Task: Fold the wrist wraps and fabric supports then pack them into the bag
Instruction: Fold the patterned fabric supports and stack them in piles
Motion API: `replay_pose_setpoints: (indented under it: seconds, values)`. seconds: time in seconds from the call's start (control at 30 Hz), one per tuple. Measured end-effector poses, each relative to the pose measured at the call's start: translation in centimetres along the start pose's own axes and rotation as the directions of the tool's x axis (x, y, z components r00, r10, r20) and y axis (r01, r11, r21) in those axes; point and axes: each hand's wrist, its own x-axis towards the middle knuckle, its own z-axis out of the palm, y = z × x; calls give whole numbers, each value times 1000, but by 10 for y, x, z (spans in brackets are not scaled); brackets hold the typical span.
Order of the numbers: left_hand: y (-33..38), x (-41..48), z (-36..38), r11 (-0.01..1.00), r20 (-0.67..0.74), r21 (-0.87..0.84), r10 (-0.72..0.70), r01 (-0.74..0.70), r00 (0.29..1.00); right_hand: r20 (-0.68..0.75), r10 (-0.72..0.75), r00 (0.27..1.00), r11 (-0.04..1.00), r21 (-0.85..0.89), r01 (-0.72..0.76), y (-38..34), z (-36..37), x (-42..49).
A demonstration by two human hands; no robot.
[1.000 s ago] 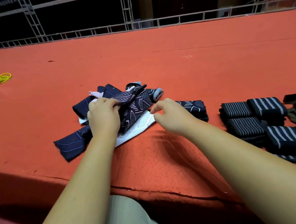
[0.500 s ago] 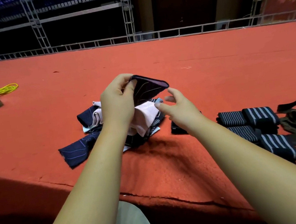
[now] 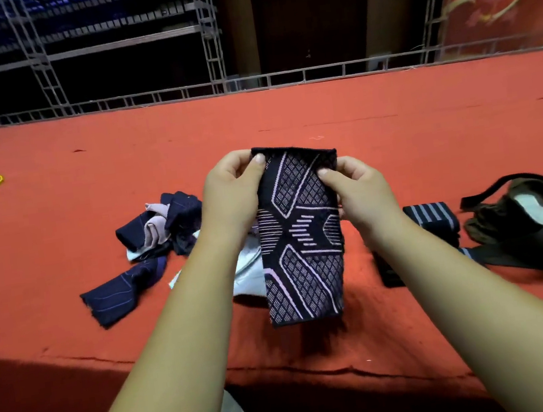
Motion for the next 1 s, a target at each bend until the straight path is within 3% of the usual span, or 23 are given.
replay_pose_setpoints:
  seconds: [0.17, 0.4, 0.57, 0.73, 1.0]
  values:
    - [-32, -15, 28, 981, 128, 39, -194, 190, 973, -99, 44, 994, 993, -108, -55, 16, -31, -15]
    - [-86, -37, 50, 939, 156, 185, -319, 290, 935, -127, 72, 989, 937, -332, -111, 49, -57, -36]
    - [-103, -43, 55, 908, 195, 329, -335, 260, 922, -122, 72, 990, 934, -340, -110, 65, -62, -35]
    - [-94, -50, 58, 804, 227, 583, -296, 114, 928, -119, 81, 990, 930, -348, -118, 75, -63, -32]
    - [-102, -45, 49, 747, 218, 665, -165, -22, 962, -144, 72, 987, 922, -368, -121, 78, -60, -28]
